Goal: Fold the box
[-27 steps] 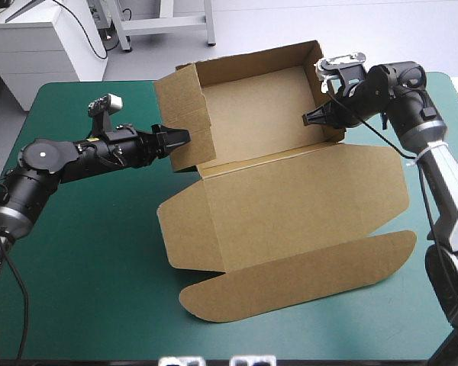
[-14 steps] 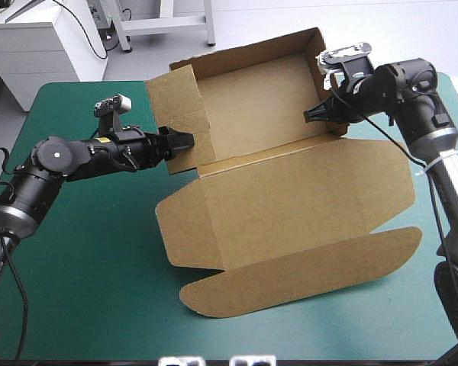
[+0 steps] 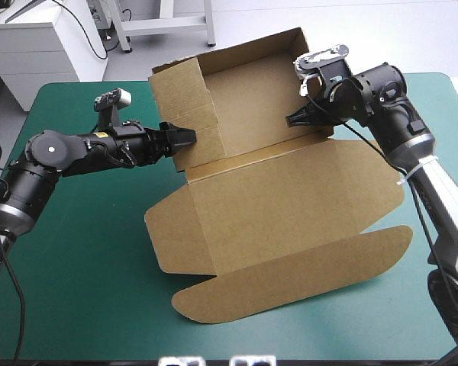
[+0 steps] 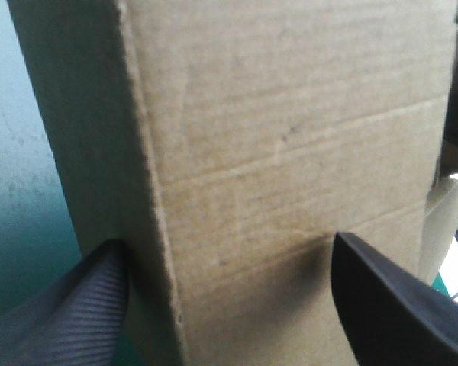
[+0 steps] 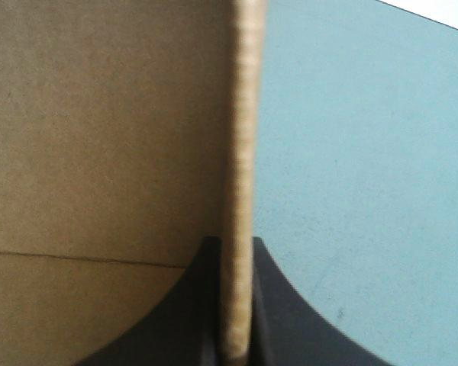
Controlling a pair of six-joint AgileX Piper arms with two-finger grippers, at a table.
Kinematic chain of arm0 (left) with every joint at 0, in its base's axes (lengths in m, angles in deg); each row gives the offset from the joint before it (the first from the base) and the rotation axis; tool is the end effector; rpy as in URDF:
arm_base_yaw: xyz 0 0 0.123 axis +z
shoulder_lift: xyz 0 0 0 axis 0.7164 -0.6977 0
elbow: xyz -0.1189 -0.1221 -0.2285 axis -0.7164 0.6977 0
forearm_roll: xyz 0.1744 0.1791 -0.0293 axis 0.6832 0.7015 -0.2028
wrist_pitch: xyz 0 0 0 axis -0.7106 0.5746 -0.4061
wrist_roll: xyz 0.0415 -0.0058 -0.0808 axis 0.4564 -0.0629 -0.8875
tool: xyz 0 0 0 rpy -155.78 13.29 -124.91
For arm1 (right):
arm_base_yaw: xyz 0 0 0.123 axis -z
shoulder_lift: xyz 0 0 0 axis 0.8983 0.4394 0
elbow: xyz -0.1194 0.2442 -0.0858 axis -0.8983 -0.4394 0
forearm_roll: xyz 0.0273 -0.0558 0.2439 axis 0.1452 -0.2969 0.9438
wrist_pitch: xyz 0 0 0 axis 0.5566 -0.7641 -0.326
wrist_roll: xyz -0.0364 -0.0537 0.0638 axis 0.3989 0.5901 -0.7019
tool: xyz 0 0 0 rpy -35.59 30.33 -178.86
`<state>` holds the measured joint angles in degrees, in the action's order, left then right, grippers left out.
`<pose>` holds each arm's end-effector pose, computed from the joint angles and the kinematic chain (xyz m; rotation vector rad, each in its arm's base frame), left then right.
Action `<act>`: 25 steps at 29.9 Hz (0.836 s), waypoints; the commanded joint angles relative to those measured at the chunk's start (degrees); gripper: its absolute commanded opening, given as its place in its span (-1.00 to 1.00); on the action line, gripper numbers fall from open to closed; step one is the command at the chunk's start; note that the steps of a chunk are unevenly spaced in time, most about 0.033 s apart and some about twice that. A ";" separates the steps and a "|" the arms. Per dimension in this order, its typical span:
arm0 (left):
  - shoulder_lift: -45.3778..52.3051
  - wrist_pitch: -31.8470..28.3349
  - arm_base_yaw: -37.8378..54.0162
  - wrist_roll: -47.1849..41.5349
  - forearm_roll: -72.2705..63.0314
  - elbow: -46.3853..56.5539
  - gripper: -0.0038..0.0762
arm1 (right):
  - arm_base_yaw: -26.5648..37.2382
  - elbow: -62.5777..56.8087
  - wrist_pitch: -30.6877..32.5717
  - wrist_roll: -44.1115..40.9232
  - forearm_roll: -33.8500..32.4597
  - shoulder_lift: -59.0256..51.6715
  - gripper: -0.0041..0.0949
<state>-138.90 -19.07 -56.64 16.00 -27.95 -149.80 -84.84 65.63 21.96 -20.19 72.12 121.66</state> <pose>0.2789 -0.1050 0.3860 0.0928 2.1760 -0.9892 0.3493 0.1210 0.4194 -0.3996 2.3276 0.0117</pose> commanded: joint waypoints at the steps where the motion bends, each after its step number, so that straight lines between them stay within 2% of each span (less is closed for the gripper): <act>1: 1.71 -1.02 -0.34 -0.09 -3.37 -2.23 0.41 | -0.10 2.02 -2.26 -0.29 -1.19 -3.43 -0.94; 17: 1.71 -1.28 -0.34 1.90 -2.95 -2.23 0.37 | -0.10 2.02 -1.16 -0.82 -1.07 -3.55 -0.94; 25: 1.71 -3.61 -0.34 -8.87 10.57 -2.36 0.37 | -3.01 2.06 -4.52 -2.15 -1.31 -5.84 -0.94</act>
<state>-138.90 -19.05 -56.70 11.44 -20.02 -150.14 -86.39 65.63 22.28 -21.57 70.94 120.05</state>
